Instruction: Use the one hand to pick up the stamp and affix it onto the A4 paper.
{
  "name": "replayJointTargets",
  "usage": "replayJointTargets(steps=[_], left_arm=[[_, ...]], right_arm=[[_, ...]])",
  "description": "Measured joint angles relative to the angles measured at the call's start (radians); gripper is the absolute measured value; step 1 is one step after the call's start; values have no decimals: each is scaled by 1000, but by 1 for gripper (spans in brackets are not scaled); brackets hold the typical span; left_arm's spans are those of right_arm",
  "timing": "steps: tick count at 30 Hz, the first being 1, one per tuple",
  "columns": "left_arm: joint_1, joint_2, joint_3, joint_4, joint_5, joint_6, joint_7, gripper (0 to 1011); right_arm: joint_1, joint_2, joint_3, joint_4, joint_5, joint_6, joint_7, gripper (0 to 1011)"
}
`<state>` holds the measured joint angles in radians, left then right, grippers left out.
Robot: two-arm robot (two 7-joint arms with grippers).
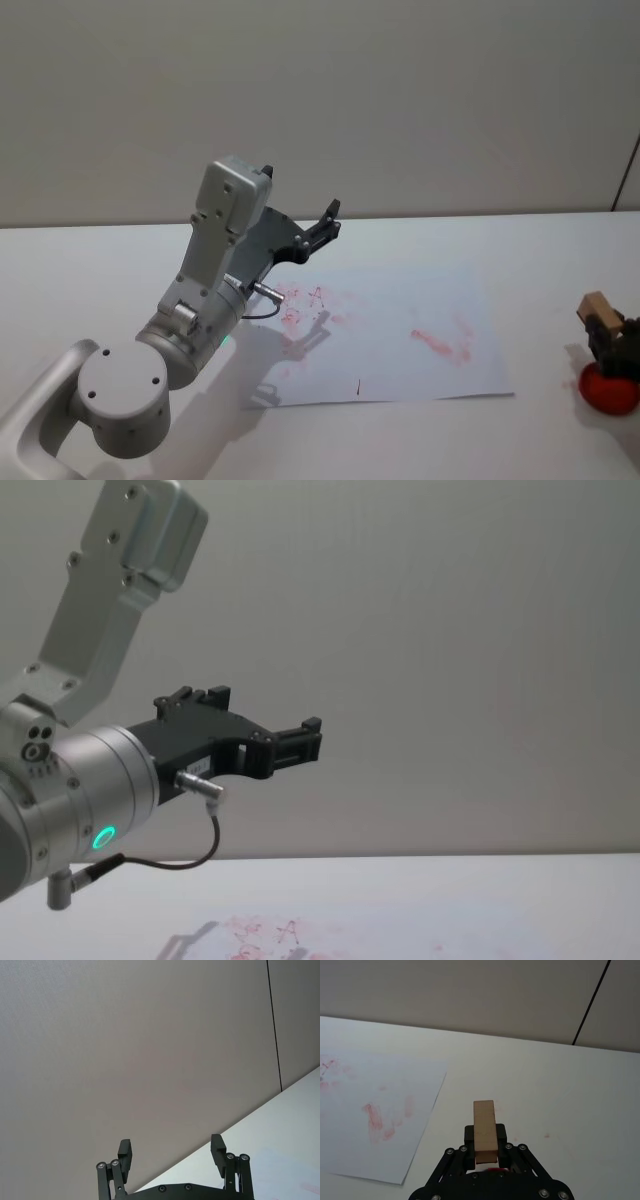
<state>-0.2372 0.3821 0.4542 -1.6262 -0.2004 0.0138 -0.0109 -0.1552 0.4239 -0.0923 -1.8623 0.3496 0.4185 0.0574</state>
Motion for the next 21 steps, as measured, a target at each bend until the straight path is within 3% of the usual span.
replayJointTargets(steps=[21], left_arm=[[0, 0, 0, 0, 0, 0, 0, 1001]], right_arm=[[-64, 36, 18, -11, -12, 54, 14, 220]])
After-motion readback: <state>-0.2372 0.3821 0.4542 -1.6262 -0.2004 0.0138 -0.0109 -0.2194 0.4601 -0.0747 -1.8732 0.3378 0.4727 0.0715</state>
